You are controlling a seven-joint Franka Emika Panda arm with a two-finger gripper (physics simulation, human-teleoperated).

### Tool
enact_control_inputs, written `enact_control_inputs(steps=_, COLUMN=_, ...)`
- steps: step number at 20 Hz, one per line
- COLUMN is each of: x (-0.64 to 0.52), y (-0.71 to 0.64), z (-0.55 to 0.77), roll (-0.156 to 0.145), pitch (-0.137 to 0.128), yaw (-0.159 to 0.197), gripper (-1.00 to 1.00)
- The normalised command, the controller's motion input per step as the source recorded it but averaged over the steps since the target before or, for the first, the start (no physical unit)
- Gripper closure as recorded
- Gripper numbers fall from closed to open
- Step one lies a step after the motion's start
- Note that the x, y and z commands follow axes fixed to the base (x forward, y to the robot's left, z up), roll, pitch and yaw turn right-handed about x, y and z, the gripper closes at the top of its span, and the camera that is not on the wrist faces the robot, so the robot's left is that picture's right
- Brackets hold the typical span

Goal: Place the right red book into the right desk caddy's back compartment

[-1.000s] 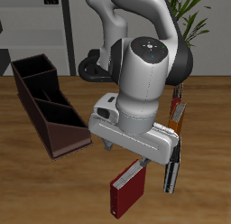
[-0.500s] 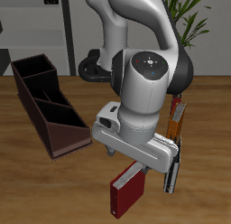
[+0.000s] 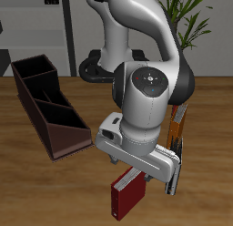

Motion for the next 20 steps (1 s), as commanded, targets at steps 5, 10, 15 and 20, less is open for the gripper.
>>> enact_control_inputs(steps=5, x=0.01, y=0.01, z=-0.25, roll=0.042, pitch=0.058, yaw=-0.036, gripper=-1.00)
enact_control_inputs(steps=10, x=0.07, y=0.03, z=-0.26, roll=0.005, pitch=0.036, yaw=0.003, gripper=1.00)
enact_control_inputs(steps=15, x=0.05, y=0.03, z=-0.12, roll=0.028, pitch=0.032, yaw=-0.033, gripper=1.00)
enact_control_inputs(steps=20, x=-0.09, y=-0.06, z=0.30, roll=0.008, pitch=-0.061, yaw=0.003, gripper=1.00)
